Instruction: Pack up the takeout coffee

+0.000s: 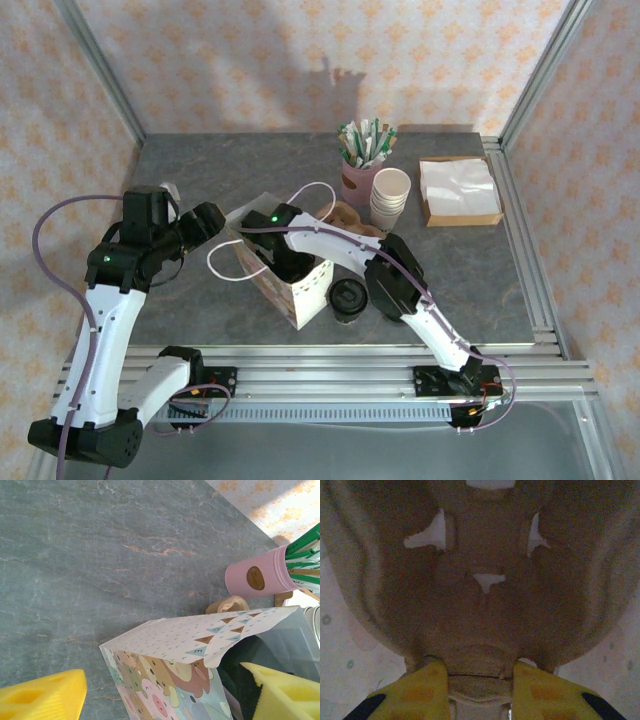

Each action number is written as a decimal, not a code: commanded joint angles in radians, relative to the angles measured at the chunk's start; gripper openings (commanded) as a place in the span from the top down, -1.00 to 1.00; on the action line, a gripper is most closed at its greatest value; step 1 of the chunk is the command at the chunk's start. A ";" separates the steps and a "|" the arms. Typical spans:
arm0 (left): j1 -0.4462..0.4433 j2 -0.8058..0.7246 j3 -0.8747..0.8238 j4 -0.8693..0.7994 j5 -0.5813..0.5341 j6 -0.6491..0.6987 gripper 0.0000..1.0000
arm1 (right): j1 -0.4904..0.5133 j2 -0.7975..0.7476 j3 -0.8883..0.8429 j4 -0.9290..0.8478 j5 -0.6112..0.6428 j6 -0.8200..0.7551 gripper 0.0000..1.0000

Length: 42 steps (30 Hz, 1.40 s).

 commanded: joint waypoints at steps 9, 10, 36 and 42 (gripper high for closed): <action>0.008 0.000 -0.008 0.021 0.010 -0.013 -0.58 | -0.008 0.027 -0.086 0.092 -0.031 0.025 0.44; 0.008 0.000 -0.008 0.019 0.009 -0.011 -0.58 | -0.008 0.031 -0.087 0.094 -0.033 0.026 0.44; 0.007 0.001 -0.007 0.010 0.010 -0.003 -0.59 | -0.006 0.088 -0.098 0.113 -0.036 0.047 0.43; 0.007 0.002 -0.006 0.012 0.021 -0.004 -0.59 | -0.004 0.151 -0.035 0.068 -0.011 0.032 0.44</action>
